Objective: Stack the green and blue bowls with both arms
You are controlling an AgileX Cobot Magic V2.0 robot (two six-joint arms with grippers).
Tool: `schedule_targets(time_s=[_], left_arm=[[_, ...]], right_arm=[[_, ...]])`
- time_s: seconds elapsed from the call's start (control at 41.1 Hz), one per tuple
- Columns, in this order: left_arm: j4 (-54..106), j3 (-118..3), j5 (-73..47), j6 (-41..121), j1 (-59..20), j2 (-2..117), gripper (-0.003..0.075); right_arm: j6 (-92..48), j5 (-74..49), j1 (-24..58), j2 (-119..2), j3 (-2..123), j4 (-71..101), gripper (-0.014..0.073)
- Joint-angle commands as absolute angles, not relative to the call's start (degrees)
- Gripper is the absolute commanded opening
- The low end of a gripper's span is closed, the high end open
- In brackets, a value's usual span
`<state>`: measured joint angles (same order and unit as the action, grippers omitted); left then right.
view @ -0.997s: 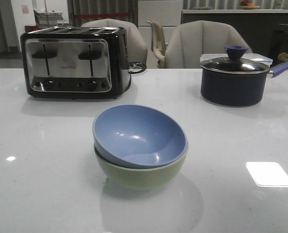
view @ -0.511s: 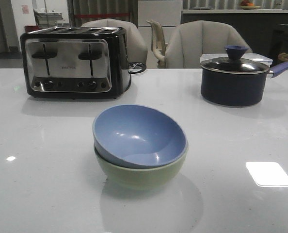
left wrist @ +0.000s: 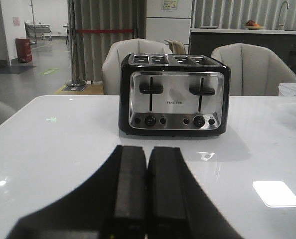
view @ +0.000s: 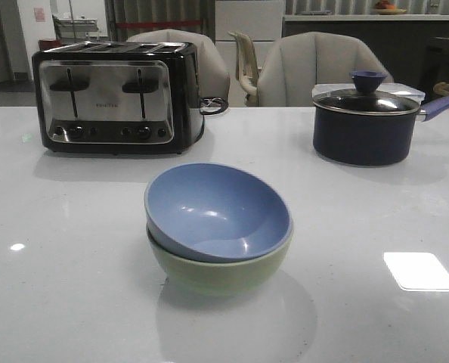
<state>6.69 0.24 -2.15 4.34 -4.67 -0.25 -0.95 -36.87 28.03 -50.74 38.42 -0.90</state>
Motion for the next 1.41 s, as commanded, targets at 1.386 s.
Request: schedule_targets(time_s=[1.386], left_arm=[[7.2,1.5,3.0,4.6,-4.6,-1.4,0.0101]], right_arm=[[-1.3,0.5,0.4,1.8,-1.5,0.0,0.0008]])
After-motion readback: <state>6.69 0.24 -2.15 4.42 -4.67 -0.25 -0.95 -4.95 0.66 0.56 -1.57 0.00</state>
